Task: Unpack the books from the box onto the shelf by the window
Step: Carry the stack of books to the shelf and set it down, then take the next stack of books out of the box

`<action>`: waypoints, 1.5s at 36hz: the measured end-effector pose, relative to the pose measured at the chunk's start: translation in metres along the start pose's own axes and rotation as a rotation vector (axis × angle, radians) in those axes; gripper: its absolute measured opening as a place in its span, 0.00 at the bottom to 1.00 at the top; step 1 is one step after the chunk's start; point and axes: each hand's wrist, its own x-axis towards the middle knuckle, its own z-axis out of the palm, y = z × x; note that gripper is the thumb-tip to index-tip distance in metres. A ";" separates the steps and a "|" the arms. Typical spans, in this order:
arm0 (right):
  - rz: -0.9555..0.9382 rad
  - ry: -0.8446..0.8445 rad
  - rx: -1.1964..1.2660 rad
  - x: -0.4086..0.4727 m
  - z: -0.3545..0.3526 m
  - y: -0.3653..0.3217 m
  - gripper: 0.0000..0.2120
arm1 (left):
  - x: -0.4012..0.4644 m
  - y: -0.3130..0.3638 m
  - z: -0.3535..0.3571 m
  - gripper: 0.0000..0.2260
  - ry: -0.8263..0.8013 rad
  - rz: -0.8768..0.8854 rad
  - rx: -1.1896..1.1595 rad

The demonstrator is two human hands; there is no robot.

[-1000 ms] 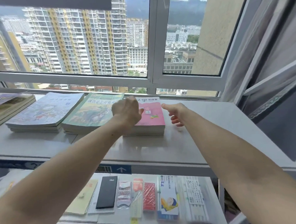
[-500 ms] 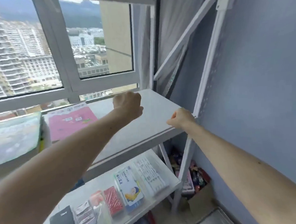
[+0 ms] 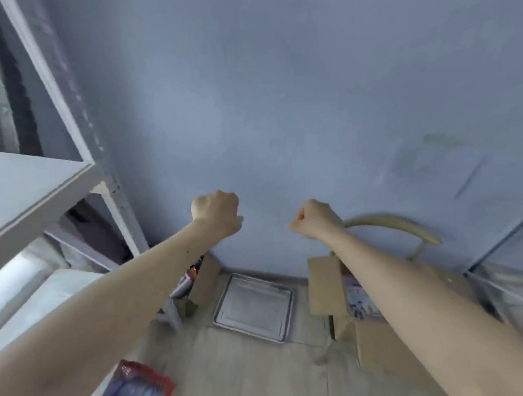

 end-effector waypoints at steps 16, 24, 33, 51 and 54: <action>0.273 0.015 -0.023 -0.016 -0.071 0.349 0.09 | 0.005 0.363 0.090 0.12 -0.207 0.268 -0.053; 0.287 -0.054 -0.127 0.037 -0.061 0.434 0.12 | 0.034 0.430 0.159 0.08 -0.313 0.246 -0.034; 0.276 -0.142 -0.098 0.140 -0.017 0.502 0.12 | 0.106 0.475 0.246 0.11 -0.440 0.242 -0.078; 0.198 -0.472 -0.198 0.276 0.121 0.613 0.22 | 0.165 0.556 0.403 0.27 -0.702 0.214 -0.118; 0.162 -0.546 -0.231 0.289 0.150 0.630 0.33 | 0.164 0.565 0.432 0.36 -0.724 0.211 -0.114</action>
